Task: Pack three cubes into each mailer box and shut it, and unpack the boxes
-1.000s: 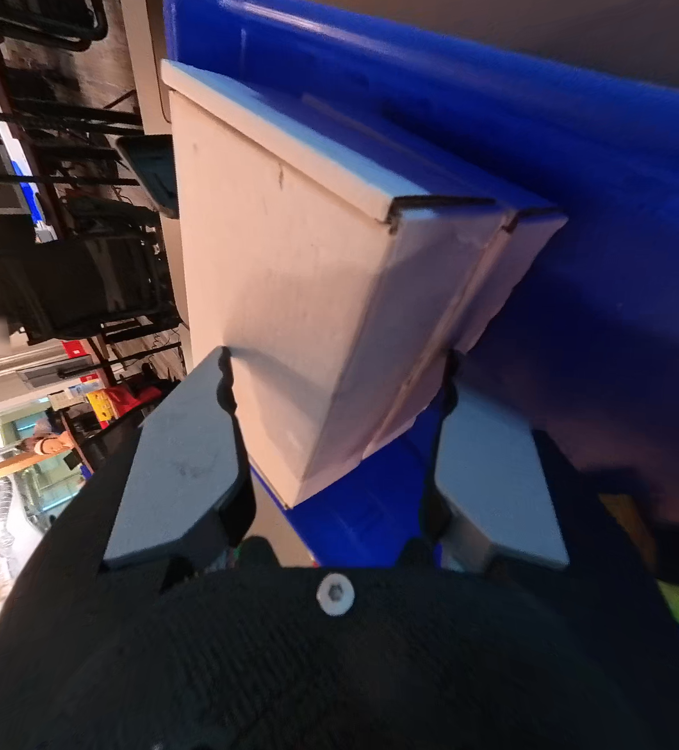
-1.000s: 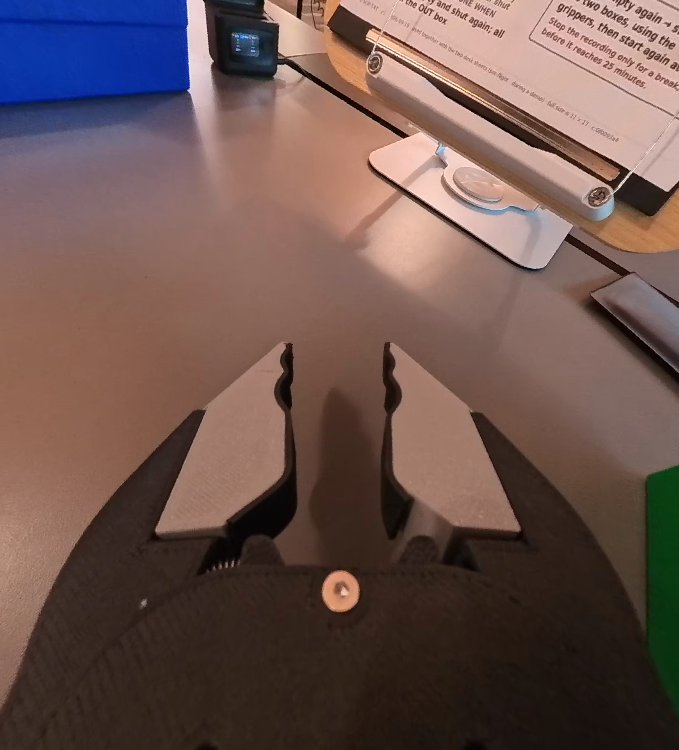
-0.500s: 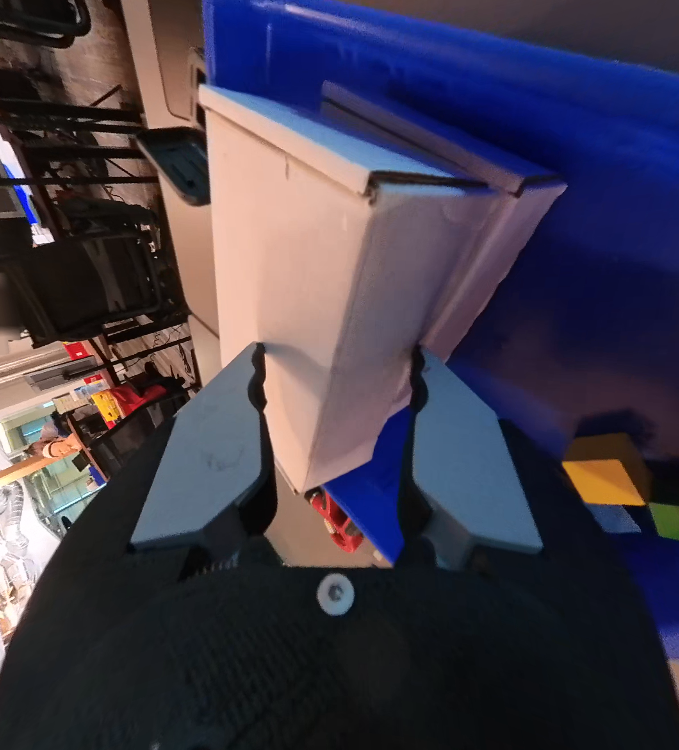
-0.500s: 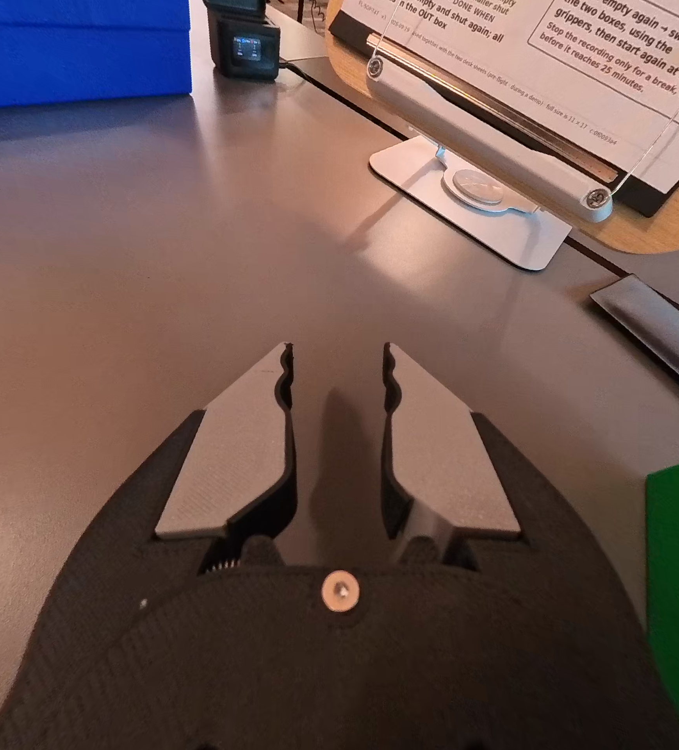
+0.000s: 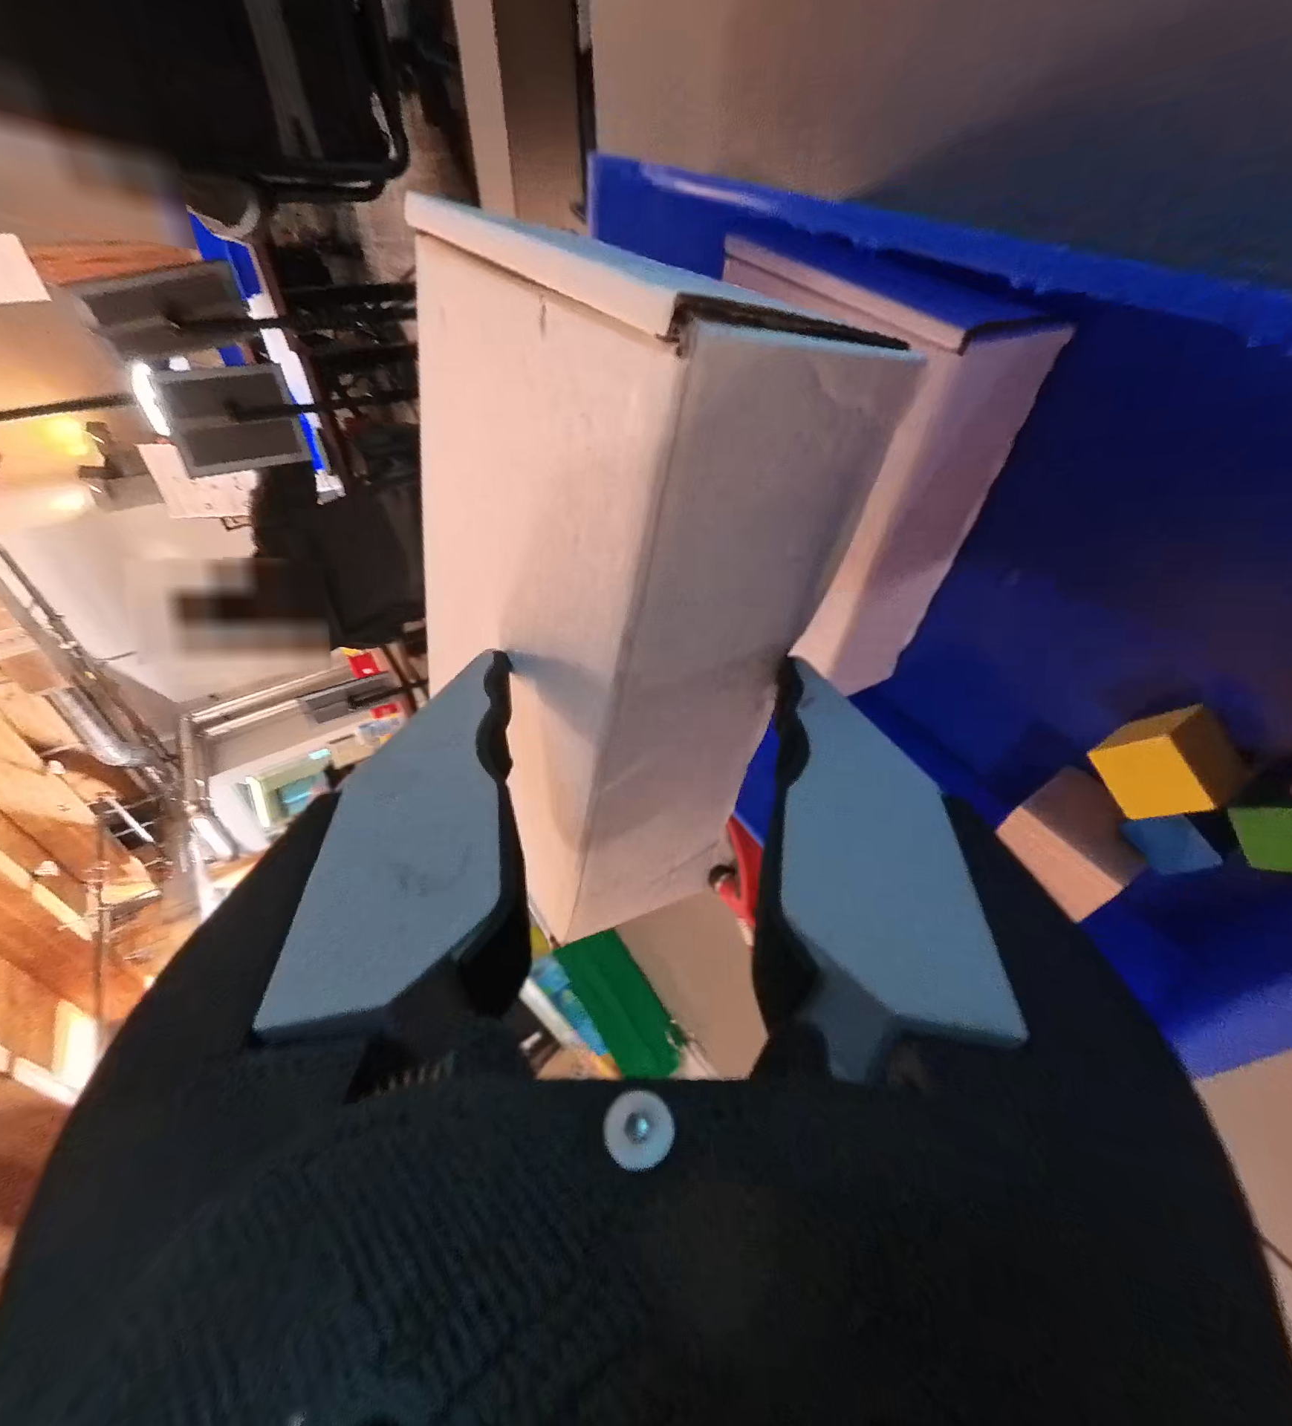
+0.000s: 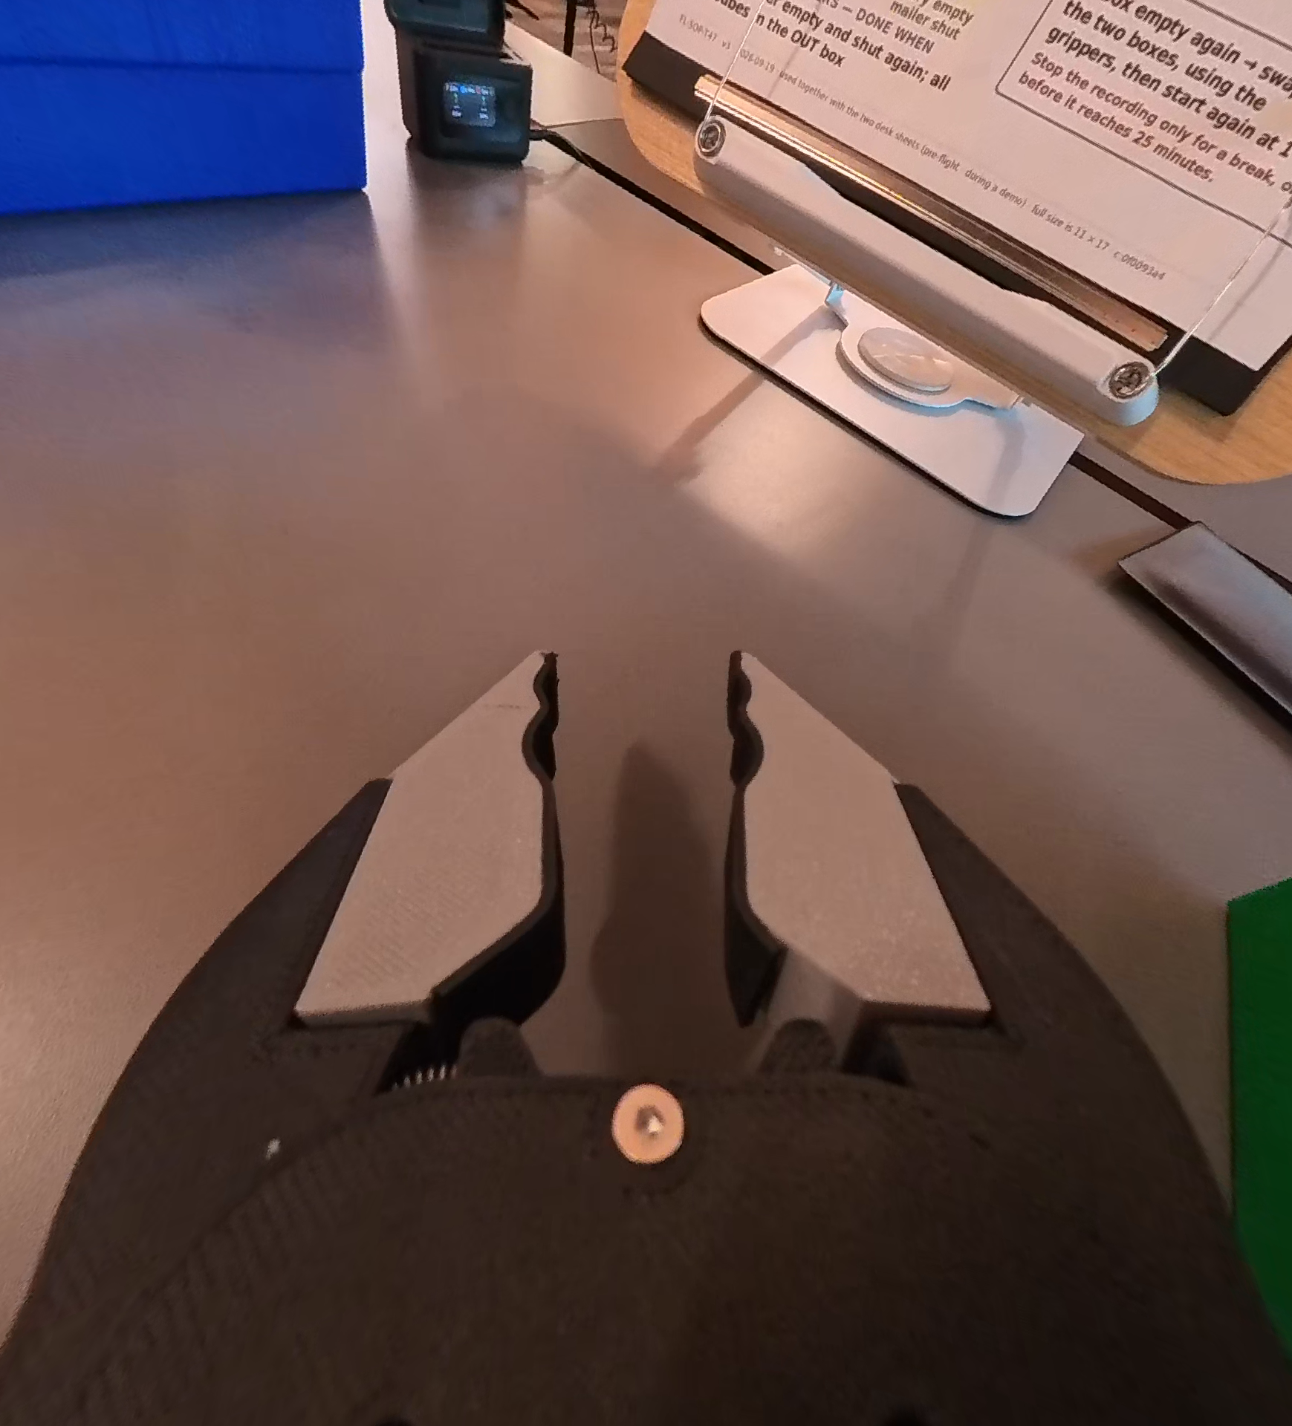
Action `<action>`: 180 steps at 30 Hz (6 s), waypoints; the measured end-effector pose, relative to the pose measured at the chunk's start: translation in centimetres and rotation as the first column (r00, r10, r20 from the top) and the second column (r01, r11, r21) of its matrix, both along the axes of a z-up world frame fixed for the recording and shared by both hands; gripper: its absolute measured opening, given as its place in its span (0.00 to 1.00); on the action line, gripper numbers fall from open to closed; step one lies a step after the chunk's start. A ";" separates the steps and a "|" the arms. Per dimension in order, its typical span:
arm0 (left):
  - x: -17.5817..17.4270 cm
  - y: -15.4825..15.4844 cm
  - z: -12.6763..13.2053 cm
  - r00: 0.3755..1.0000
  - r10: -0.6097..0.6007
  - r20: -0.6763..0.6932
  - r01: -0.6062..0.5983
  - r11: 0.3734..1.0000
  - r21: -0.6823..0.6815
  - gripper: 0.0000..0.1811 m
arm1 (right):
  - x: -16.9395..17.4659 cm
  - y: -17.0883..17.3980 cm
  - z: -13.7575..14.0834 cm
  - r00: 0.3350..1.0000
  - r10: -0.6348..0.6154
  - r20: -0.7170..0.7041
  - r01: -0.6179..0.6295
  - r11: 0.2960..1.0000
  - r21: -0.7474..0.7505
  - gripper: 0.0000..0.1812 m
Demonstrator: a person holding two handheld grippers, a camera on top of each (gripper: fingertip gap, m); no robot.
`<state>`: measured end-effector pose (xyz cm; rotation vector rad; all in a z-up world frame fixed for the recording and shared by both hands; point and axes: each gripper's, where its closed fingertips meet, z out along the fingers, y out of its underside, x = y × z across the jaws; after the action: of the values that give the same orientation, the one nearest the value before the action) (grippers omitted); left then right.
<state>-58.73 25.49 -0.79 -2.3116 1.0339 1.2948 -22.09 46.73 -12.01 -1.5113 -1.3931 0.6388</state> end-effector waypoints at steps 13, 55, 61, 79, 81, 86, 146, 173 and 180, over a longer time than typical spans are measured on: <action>20.3 4.6 -0.6 0.938 -0.335 0.085 0.341 0.938 -0.060 0.38 | 0.1 -0.2 0.7 0.999 0.011 -0.032 -0.010 1.000 0.013 0.24; 26.3 5.6 -16.2 0.574 -0.002 0.819 -0.130 0.987 0.093 0.00 | 6.3 -1.4 -0.7 0.932 0.169 0.321 -0.130 0.982 -0.139 0.00; 28.3 6.0 -16.2 0.562 -0.045 0.826 -0.064 0.993 0.098 0.00 | 8.1 -4.4 -3.4 0.826 0.298 0.479 -0.180 0.944 -0.277 0.00; 31.6 4.4 -11.1 0.513 -0.217 0.830 0.066 0.975 0.214 0.00 | 7.1 -8.0 1.4 0.852 0.429 0.300 -0.349 0.892 -0.287 0.00; 32.1 4.2 -10.0 0.484 -0.241 0.841 0.068 0.969 0.238 0.00 | 6.9 -7.4 2.2 0.876 0.395 0.276 -0.327 0.908 -0.261 0.00; 33.1 3.9 -8.2 0.413 -0.290 0.863 0.067 0.955 0.288 0.00 | 6.3 -6.0 3.4 0.924 0.328 0.195 -0.274 0.927 -0.257 0.00; 37.5 3.9 -9.2 0.033 -0.312 0.949 0.161 0.939 0.303 0.64 | 4.9 -12.9 7.8 0.830 0.553 0.077 -0.558 0.827 0.073 0.22; 40.2 6.2 -10.0 0.042 -0.316 0.948 0.132 0.942 0.308 0.38 | 4.0 -14.6 8.0 0.847 0.494 0.197 -0.531 0.762 0.370 0.18; 40.4 6.3 -10.0 0.048 -0.300 0.953 0.123 0.948 0.293 0.38 | 3.8 -14.2 7.0 0.848 0.469 0.247 -0.530 0.749 0.398 0.18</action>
<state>-18.33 31.76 -10.83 -2.0119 0.6076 -0.5287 -18.29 32.53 -5.01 -0.8079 -1.9251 0.4825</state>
